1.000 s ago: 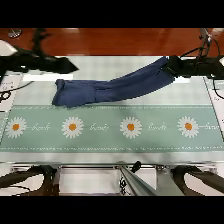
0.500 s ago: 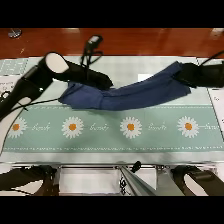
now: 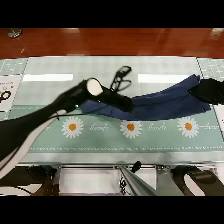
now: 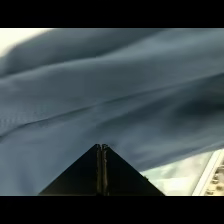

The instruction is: Fold the shirts.

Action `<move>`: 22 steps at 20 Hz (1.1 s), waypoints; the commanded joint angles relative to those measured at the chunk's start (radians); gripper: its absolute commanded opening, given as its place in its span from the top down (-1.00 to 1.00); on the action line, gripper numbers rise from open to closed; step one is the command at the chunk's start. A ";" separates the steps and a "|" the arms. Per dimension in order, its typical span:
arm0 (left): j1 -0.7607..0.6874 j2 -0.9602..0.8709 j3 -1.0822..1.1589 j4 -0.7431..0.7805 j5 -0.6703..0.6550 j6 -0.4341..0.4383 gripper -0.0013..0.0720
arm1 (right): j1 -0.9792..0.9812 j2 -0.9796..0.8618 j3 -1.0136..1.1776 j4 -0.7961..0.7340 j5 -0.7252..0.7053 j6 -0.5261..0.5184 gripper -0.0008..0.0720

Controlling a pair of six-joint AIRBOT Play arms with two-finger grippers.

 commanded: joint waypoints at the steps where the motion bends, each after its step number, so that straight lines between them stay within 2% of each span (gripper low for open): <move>1: -0.115 -0.043 -0.002 -0.051 0.063 -0.057 0.92 | 0.000 0.016 0.000 -0.044 0.029 0.011 0.88; 5: -0.163 -0.096 0.002 -0.051 0.161 -0.082 0.92 | 0.000 0.018 0.000 -0.054 0.048 0.002 0.87; 9: -0.014 0.002 0.002 0.003 0.091 -0.066 0.92 | 0.001 0.004 0.000 -0.145 0.008 -0.004 0.88; 12: 0.159 0.195 0.002 0.126 0.057 -0.068 0.92 | 0.002 -0.077 0.000 -0.017 -0.144 -0.062 0.88; 14: 0.287 0.339 0.002 0.195 0.008 -0.077 0.92 | 0.002 -0.165 0.000 0.145 -0.267 -0.099 0.88; 17: 0.478 0.544 0.002 0.343 -0.095 -0.138 0.92 | 0.010 -0.307 0.000 0.410 -0.394 -0.219 0.88; 20: 0.640 0.707 0.002 0.468 -0.187 -0.199 0.92 | 0.127 -0.402 0.000 0.442 -0.544 -0.243 0.88; 22: 0.728 0.792 0.002 0.480 -0.245 -0.206 0.92 | 0.230 -0.460 0.000 0.443 -0.633 -0.241 0.88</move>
